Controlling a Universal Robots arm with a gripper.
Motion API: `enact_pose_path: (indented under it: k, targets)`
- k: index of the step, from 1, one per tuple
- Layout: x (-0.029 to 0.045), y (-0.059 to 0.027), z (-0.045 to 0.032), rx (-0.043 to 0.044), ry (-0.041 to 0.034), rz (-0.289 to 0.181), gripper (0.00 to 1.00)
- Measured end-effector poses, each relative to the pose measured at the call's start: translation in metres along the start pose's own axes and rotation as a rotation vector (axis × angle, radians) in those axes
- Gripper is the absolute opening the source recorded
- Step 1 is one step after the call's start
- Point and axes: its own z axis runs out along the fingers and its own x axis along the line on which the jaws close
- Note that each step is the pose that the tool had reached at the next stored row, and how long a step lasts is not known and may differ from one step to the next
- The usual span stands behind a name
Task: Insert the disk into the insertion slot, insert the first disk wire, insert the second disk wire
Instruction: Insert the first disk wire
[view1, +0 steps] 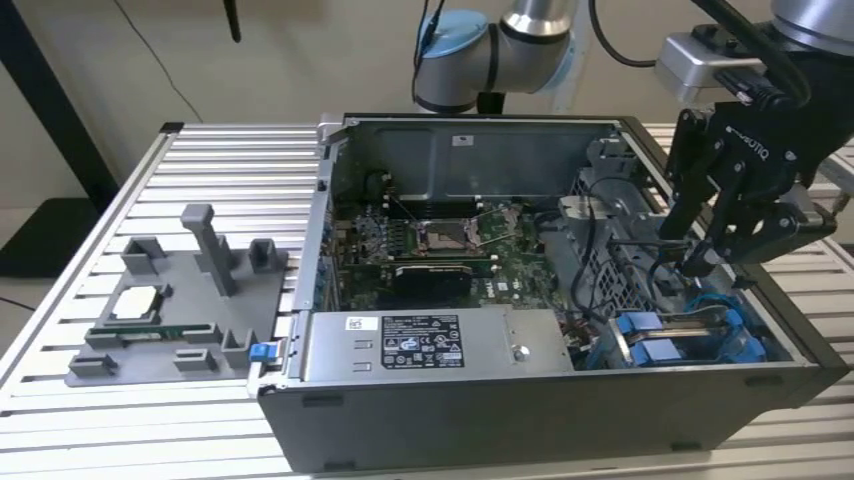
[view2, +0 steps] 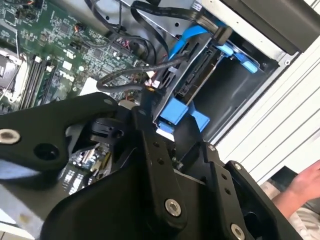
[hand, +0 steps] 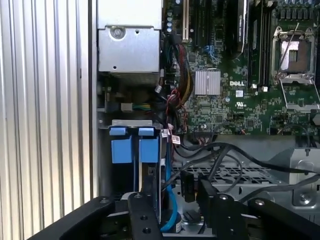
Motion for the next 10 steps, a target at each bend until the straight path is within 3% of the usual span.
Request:
enact_pose_path:
  k: [3, 10]
  targets:
    - [-0.0046, 0.0002, 0.0011, 0.0011, 0.0000, 0.001, 1.00]
    - [-0.0058, 0.0001, 0.0066, 0.0031, -0.0016, 0.002, 1.00]
